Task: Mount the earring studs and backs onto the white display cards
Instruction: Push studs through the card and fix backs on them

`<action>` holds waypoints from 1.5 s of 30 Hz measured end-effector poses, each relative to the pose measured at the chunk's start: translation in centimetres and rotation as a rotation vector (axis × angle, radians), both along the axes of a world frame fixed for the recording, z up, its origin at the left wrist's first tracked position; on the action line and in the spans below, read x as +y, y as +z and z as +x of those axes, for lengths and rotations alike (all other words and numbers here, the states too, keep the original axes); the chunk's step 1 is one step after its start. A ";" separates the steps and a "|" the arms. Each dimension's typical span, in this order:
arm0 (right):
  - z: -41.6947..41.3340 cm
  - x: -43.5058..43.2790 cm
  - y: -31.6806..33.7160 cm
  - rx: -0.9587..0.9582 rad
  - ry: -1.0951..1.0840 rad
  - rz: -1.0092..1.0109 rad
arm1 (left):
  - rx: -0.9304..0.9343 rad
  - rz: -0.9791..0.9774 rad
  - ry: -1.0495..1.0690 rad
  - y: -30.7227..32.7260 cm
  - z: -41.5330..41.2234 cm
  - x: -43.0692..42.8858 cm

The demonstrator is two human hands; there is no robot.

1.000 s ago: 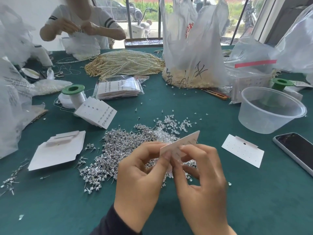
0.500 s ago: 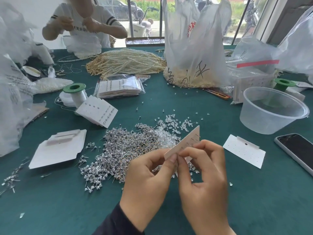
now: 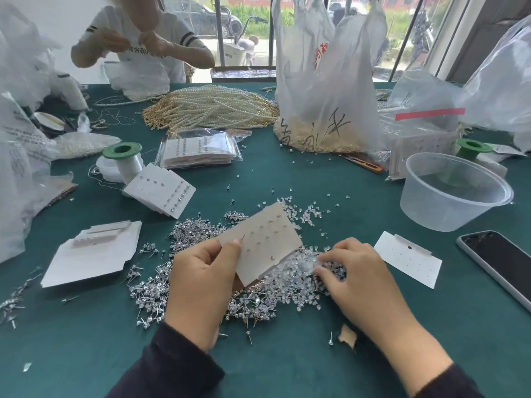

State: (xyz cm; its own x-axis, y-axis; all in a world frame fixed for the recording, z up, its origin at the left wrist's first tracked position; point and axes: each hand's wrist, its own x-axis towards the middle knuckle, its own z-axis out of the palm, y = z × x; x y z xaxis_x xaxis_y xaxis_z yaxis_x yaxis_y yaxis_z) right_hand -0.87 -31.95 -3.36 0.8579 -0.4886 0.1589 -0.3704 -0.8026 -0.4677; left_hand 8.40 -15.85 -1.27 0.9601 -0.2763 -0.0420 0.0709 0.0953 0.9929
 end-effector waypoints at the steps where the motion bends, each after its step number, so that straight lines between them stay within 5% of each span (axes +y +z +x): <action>1: 0.2 0.4 0.0 -0.029 -0.004 -0.014 | 0.006 0.004 -0.001 0.0 0.0 -0.1; 17: 0.3 0.9 0.2 -0.328 -0.078 0.278 | 0.082 0.004 -0.026 -1.0 -0.1 -0.4; 32: 0.2 3.2 1.4 -0.580 -0.048 0.690 | -0.127 0.203 0.010 -1.3 -0.6 -0.7; 39: 1.7 6.1 1.4 -0.704 0.067 0.366 | -0.426 0.368 0.005 -0.9 -1.4 -0.6; 45: 1.9 6.1 1.0 -0.693 0.103 0.356 | -0.559 0.457 -0.018 -0.9 -1.8 -0.6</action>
State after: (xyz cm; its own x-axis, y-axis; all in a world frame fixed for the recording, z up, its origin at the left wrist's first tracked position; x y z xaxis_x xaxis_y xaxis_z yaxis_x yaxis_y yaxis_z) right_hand 1.01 -25.84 -2.34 0.6641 -0.5343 0.5229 0.1677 -0.5752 -0.8007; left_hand 6.64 -16.45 -2.14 0.8672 -0.3648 0.3389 -0.4619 -0.3350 0.8213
